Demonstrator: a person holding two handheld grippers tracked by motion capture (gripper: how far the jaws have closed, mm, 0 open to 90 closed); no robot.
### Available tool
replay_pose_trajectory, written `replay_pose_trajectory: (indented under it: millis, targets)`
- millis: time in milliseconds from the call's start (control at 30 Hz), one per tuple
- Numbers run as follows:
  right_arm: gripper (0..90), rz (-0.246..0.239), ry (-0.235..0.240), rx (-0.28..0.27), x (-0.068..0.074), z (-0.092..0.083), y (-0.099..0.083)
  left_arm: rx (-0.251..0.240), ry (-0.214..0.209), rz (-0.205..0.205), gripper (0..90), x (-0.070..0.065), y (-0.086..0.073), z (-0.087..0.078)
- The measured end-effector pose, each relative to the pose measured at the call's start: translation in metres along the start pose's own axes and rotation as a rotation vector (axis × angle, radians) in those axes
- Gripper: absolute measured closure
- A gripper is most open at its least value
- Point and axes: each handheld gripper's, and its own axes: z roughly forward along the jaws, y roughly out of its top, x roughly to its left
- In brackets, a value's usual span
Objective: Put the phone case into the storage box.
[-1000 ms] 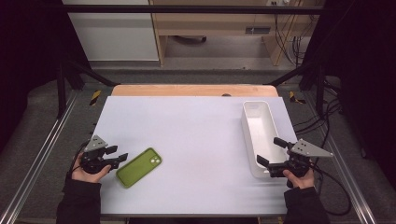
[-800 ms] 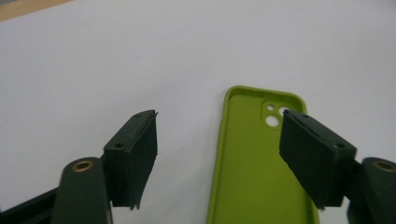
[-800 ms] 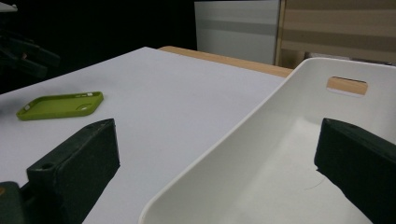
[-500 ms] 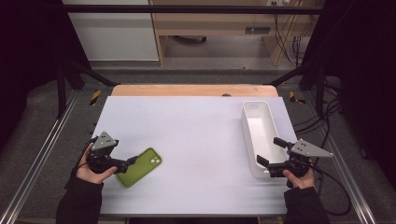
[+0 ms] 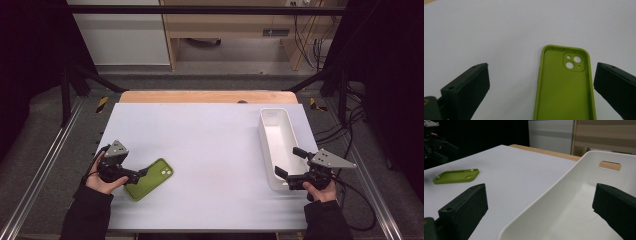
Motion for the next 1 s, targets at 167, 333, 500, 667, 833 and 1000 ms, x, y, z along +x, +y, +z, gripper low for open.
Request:
replay_pose_trajectory:
  millis: [167, 333, 500, 667, 833, 1000]
  targets:
    - [0.4, 0.001, 0.0, 0.002, 0.0, 0.0, 0.0, 0.018, -0.002, -0.007, 0.0, 0.002, -0.003, 0.004]
    - [0.4, 0.002, 0.001, 0.003, 0.0, 0.0, 0.0, 0.04, -0.001, -0.011, 0.1, 0.005, -0.007, 0.008]
    - [0.4, 0.001, 0.0, 0.003, 0.0, 0.0, 0.0, 0.067, -0.002, -0.017, 0.9, 0.006, -0.012, 0.011]
    - [0.4, 0.001, 0.001, 0.004, 0.0, 0.0, 0.0, 0.087, 0.0, -0.022, 2.3, 0.008, -0.017, 0.014]
    - [0.4, 0.003, 0.001, 0.002, 0.0, 0.0, 0.0, 0.116, 0.007, -0.019, 3.9, 0.008, -0.022, 0.016]
    - [0.4, 0.0, 0.0, 0.003, 0.0, 0.0, 0.0, 0.131, 0.021, -0.021, 9.3, 0.01, -0.025, 0.016]
